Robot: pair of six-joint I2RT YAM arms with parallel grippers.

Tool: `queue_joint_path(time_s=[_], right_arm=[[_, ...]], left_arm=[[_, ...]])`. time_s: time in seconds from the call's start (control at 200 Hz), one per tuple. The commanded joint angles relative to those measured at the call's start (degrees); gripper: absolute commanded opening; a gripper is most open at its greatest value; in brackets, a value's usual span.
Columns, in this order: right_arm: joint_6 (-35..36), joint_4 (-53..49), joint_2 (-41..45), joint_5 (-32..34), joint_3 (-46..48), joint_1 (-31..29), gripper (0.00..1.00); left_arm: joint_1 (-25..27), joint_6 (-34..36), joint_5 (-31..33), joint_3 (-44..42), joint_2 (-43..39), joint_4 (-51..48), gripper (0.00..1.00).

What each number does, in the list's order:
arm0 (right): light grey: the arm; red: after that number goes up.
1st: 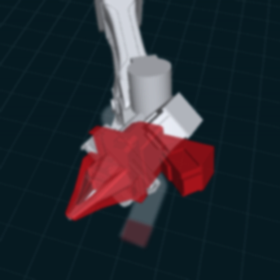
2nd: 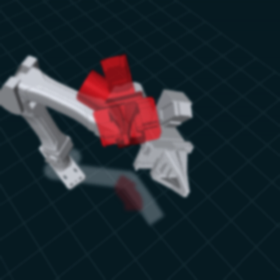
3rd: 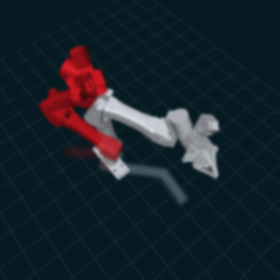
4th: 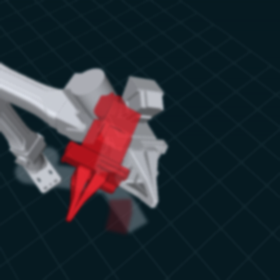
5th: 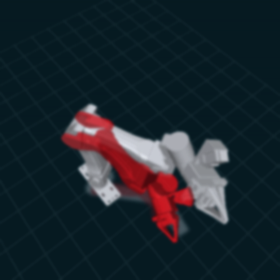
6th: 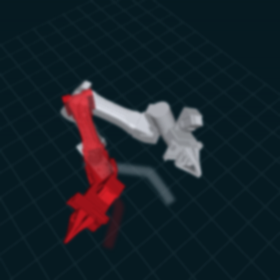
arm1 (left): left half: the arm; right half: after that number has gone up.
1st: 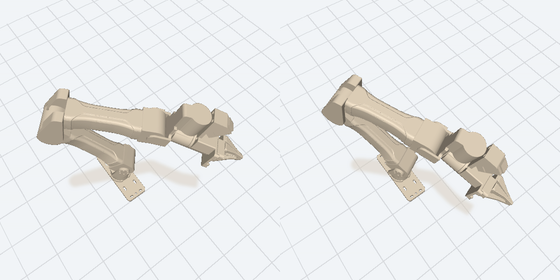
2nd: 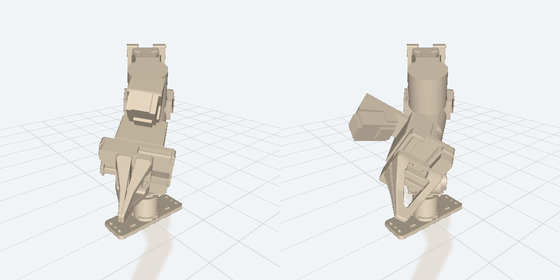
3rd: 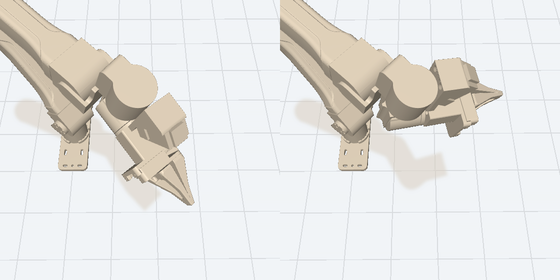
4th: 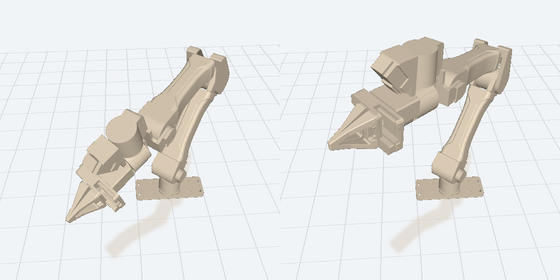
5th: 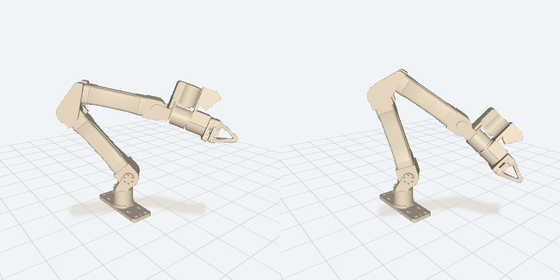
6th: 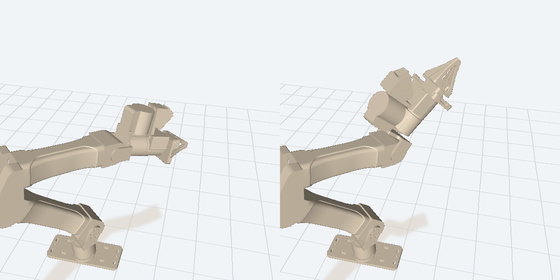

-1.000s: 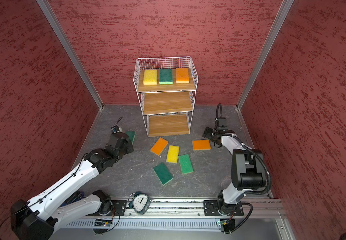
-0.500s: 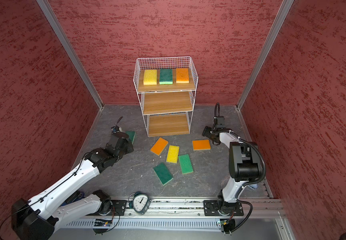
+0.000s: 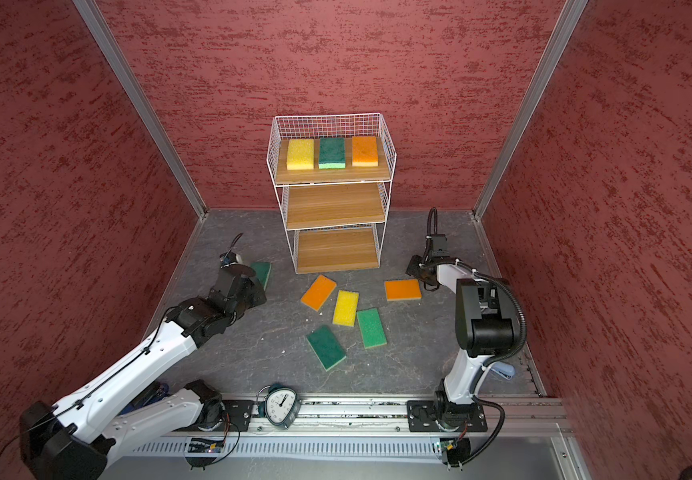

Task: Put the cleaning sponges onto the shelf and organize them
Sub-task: 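Move the open right gripper over the orange sponge on the table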

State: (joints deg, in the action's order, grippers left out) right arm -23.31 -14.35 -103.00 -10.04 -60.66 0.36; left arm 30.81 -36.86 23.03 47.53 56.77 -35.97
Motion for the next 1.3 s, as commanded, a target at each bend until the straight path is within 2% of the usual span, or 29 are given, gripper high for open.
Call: queue_joint_path(time_s=[0.0, 0.255, 0.511, 0.842, 1.012, 1.292], right_arm=[[0.8, 1.0, -1.4, 0.7, -1.8, -0.7, 0.52], [1.7, -1.3, -2.1, 3.9, -1.7, -1.4, 0.42], [0.6, -6.1, 1.1, 7.6, 0.7, -1.8, 0.41], [-3.1, -7.5, 8.6, 5.4, 9.3, -2.5, 0.39], [-6.0, -5.8, 12.8, 4.5, 16.3, -4.4, 0.39], [-8.2, -8.1, 18.5, 5.8, 20.1, -10.9, 0.39]], left_arm=[[-0.2, -1.0, 0.5, -1.2, -1.3, 0.0, 0.27], [-0.1, -1.3, 0.5, -1.5, -2.1, -0.5, 0.26], [-0.2, -1.9, 0.9, -2.5, -5.1, -1.3, 0.26], [-0.1, -2.9, 1.0, -4.0, -8.5, -2.3, 0.26], [0.3, -4.4, 2.2, -4.8, -11.3, -3.3, 0.25], [0.7, -5.3, 2.5, -5.6, -15.0, -5.0, 0.25]])
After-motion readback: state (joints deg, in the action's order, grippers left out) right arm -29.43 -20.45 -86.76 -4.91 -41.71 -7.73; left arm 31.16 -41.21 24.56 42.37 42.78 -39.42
